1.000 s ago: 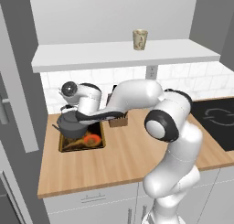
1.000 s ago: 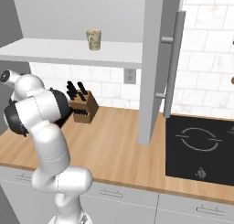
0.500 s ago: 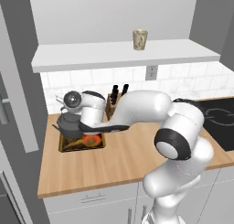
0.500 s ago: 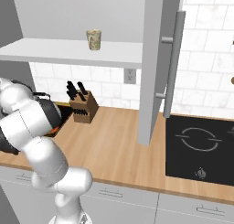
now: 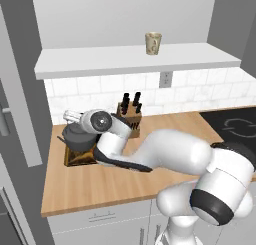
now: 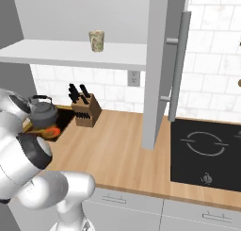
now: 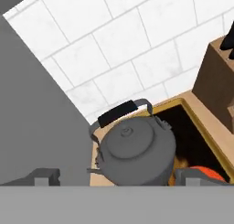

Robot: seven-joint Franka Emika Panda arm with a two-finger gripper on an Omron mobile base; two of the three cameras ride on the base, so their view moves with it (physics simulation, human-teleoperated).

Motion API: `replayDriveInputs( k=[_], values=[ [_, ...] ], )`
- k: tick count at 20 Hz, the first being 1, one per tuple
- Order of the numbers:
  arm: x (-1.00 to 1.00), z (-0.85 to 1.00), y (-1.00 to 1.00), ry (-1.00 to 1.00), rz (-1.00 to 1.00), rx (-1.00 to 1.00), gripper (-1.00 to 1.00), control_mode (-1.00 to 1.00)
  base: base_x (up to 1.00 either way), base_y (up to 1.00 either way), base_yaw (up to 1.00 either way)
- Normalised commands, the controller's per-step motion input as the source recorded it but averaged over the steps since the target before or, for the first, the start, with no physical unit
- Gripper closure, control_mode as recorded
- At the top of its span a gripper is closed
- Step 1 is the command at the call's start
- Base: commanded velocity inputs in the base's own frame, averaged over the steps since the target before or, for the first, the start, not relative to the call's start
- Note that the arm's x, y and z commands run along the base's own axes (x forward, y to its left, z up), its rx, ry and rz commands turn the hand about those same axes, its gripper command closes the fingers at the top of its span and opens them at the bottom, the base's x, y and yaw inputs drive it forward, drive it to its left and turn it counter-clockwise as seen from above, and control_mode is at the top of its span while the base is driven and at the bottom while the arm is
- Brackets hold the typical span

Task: Pick the kettle from the counter and place it on the tray. Then pick the mug from the cabinet and place it on the tray. Then close the cabinet doors.

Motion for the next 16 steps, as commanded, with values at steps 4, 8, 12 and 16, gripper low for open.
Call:
replayDriveInputs(
  k=[4,8,12,16],
  values=[
    [-0.53,0.54,-0.34,0.0,0.36,0.0,-1.0,-1.0,0.0,0.0,0.0],
    [-0.47,0.61,-0.3,0.0,0.35,0.0,-1.0,-1.0,0.0,0.0,0.0],
    [-0.48,0.61,-0.34,-0.01,0.31,0.0,-1.0,-1.0,0.0,0.0,0.0],
    [-0.37,0.64,-0.33,0.04,0.04,-0.02,-1.0,-1.0,0.0,0.0,0.0]
  ],
)
